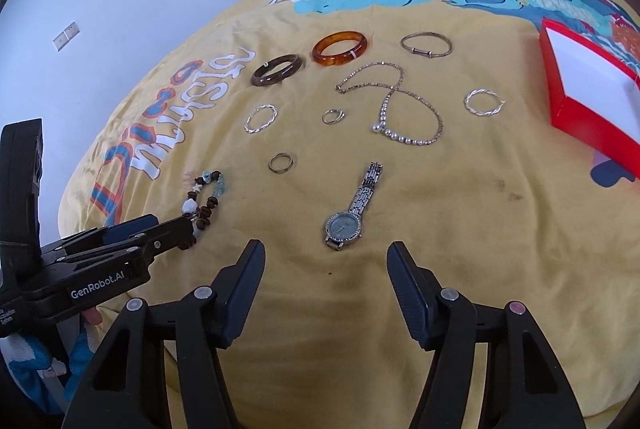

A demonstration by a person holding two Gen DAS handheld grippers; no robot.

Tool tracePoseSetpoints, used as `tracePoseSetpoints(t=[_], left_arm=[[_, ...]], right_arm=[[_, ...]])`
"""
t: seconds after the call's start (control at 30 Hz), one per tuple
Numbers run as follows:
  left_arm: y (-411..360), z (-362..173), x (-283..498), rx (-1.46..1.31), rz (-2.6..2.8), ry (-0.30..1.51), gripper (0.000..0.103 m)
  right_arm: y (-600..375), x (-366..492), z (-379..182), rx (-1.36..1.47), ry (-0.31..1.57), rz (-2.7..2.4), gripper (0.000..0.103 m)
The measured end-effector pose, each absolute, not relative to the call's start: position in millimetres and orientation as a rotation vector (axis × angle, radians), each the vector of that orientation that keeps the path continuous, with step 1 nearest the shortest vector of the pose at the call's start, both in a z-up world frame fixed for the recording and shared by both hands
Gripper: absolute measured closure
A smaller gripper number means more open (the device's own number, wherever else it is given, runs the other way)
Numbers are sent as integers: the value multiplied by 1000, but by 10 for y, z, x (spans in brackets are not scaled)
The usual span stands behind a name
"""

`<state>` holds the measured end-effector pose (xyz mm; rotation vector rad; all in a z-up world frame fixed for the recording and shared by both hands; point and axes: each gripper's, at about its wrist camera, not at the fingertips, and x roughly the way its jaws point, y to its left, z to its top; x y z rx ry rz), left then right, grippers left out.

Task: Organize jewelry
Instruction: 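Grasp the beaded bracelet with the left tool while the right tool grasps the silver watch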

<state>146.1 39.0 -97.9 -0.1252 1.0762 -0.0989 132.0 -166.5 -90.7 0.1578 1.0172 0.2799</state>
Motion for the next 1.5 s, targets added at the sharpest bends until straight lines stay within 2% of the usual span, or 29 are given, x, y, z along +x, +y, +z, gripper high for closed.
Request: tracePoseSetpoints(t=[0.23,0.43,0.53,0.6,0.67,0.7,0.8,1.2,1.5], left_arm=[[388,-1136,1620,-129,-90,1120,49],[381,-1226,1692,-122,-79,1140,50],[362,-1226,1692,-111,-72,1138,61],[360,-1220,1690,-108,-77,1137,75],[349,-1210,1689,-102,-83,1136,82],[336,-1203,1693,-99,-88,1135,87],[321,-1164,1667,-92,-96,1130,88],[75,-687,1591,-80,-144,1057,89],[-906,-271,2010,-76,-352,1013,89]], right_arm=[[-1654,1507,-1038,175,1036,288,45],[-1647,1635,-1172,206,1069,293,56],[-1661,1682,-1223,225,1079,291,63],[-1667,1695,-1242,223,1084,292,75],[-1686,1689,-1251,233,1090,303,79],[-1691,1677,-1247,231,1090,309,79],[-1702,1624,-1222,232,1091,328,79],[-2018,1326,-715,291,987,352,79],[-3036,1299,-157,278,857,206,79]])
